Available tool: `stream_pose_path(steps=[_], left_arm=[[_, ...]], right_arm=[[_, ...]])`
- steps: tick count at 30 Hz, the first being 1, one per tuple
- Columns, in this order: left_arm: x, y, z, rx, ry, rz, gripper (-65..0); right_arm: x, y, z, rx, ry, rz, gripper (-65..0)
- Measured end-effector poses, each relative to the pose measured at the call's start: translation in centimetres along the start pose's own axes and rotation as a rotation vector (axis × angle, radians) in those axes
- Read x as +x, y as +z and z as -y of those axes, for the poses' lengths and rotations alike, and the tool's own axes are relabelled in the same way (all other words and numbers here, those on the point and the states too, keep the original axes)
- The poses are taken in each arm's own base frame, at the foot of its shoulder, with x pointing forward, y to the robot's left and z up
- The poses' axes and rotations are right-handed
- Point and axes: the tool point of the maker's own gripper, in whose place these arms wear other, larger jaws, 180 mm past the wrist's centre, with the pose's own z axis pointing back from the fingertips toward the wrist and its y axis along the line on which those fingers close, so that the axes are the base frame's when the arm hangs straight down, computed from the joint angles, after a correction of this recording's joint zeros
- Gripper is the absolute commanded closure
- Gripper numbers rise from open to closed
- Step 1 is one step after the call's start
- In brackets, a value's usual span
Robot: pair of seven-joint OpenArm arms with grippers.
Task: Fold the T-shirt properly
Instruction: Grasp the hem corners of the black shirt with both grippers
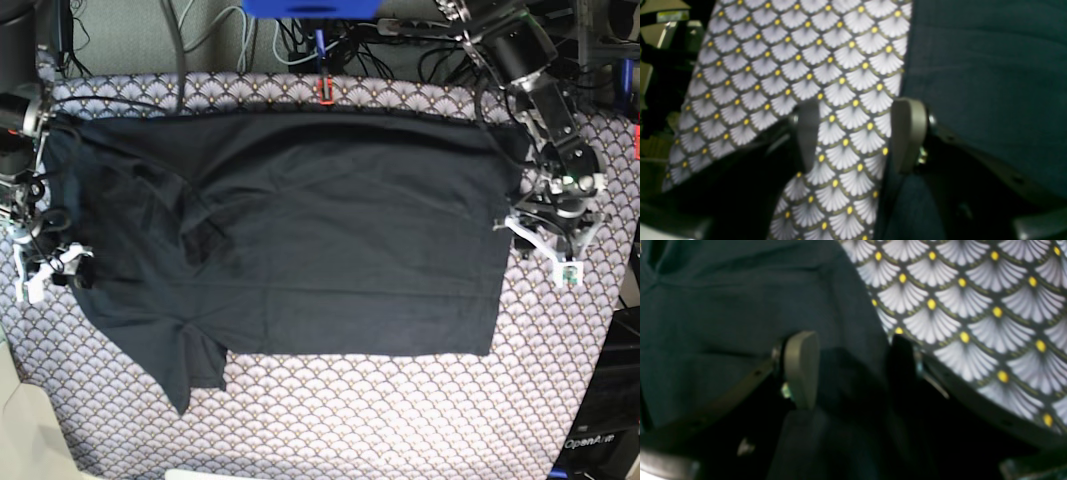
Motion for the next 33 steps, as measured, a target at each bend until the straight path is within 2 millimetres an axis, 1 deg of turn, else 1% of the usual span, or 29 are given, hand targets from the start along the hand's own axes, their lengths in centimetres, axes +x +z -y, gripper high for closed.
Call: stream_pose_path(steps=[2, 4, 6, 11, 13, 18, 20, 22, 25, 27, 29, 33], left_arm=[[0.0, 0.0, 0.0, -0.001, 0.0, 0.0, -33.9], [0.0, 0.0, 0.0, 0.0, -0.001, 0.0, -33.9], [0.0, 0.0, 0.0, 0.0, 0.0, -0.001, -33.9], [0.0, 0.0, 0.0, -0.001, 0.0, 0.0, -33.9], [0.0, 0.0, 0.0, 0.0, 0.0, 0.0, -33.9], [0.2, 0.0, 0.1, -0.002, 0.0, 0.004, -33.9], [1.0, -0.2, 0.1, -0.001, 0.006, 0.019, -33.9], [2.8, -0.4, 0.1, 0.004, 0.023, 0.049, -34.0], [6.4, -0.9, 0.4, -0.007, 0.049, 0.133, -34.1], [7.1, -2.0, 1.1, -0.032, 0.068, 0.127, -34.1], [7.1, -3.7, 2.1, -0.061, 0.087, 0.092, -34.1], [9.2, -6.6, 4.4, -0.141, 0.146, 0.155, -34.1]], right_arm=[[-0.2, -0.2, -0.4, 0.01, 0.013, -0.009, -34.8], [-0.5, -0.2, -0.7, 0.021, 0.031, -0.01, -32.1], [-0.9, -0.1, -0.8, 0.022, 0.031, -0.009, -26.7], [-1.3, 0.1, -0.7, 0.021, 0.027, -0.007, -5.9], [-1.5, 0.2, -0.6, 0.019, 0.027, -0.011, -2.3], [-1.7, 0.9, -0.8, 0.03, 0.074, -0.007, -1.5], [-1.7, 1.2, -1.0, 0.037, 0.111, -0.011, -1.5], [-1.8, 1.5, -1.3, 0.046, 0.146, -0.02, -1.5], [-1.8, 1.6, -1.6, 0.053, 0.168, -0.027, -1.5], [-1.8, 1.6, -1.7, 0.054, 0.165, -0.02, -1.5], [-1.9, 1.6, -1.7, 0.054, 0.164, -0.021, -1.5], [-2.0, 1.4, -2.1, 0.062, 0.158, -0.015, -1.5]])
